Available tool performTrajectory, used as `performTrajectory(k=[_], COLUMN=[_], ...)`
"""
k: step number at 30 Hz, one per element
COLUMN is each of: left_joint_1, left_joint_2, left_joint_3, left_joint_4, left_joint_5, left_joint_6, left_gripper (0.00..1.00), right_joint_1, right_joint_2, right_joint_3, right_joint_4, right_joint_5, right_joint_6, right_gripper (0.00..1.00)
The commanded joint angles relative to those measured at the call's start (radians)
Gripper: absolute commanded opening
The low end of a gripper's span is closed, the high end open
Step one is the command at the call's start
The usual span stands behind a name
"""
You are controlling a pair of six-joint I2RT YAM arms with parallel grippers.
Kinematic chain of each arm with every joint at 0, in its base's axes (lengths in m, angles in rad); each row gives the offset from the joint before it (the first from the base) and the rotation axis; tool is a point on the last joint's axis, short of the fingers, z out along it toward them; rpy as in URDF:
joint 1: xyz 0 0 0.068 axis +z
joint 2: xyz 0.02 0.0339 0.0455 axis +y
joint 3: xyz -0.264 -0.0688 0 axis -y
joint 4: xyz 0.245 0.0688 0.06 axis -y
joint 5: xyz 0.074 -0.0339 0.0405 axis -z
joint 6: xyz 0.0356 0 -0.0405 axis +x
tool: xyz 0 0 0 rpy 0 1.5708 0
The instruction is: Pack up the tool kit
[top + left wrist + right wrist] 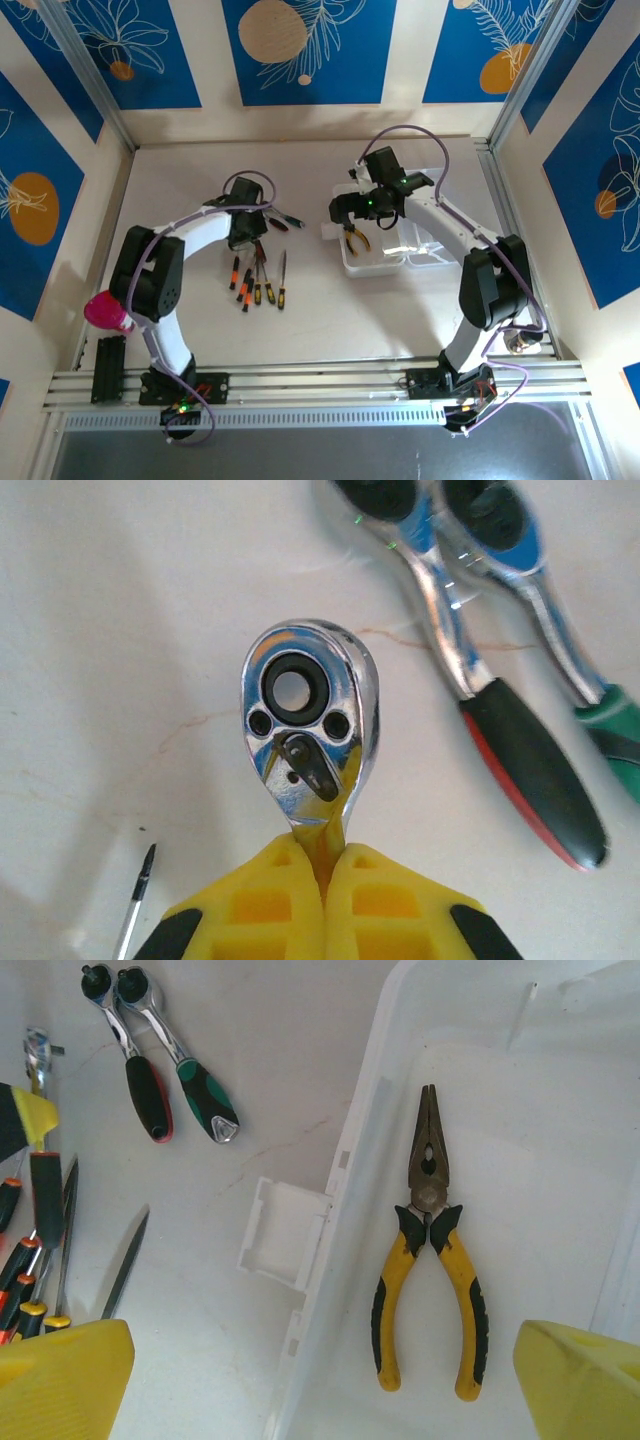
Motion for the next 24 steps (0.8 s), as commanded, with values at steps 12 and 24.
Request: performTrajectory(k=[12, 24], left_joint_1=[-0.007, -0.081], left_joint_2=[-0.241, -0.278], left_joint_3=[0.005, -0.013], left_joint_4=[0.266, 0.517], left_joint_5=[0.474, 0.644], left_joint_6=[0.048, -0.092], left_gripper=[0.0, 0.0], right_joint_1=[0.046, 0.107], right_joint_2=[-0.14, -0.071], right_joint_3=[-0.088, -0.097], right_joint_4=[0.203, 0.351], right_joint_5=[-0.391, -0.46], right_joint_6=[0.058, 0.119], right_gripper=[0.97, 0.81])
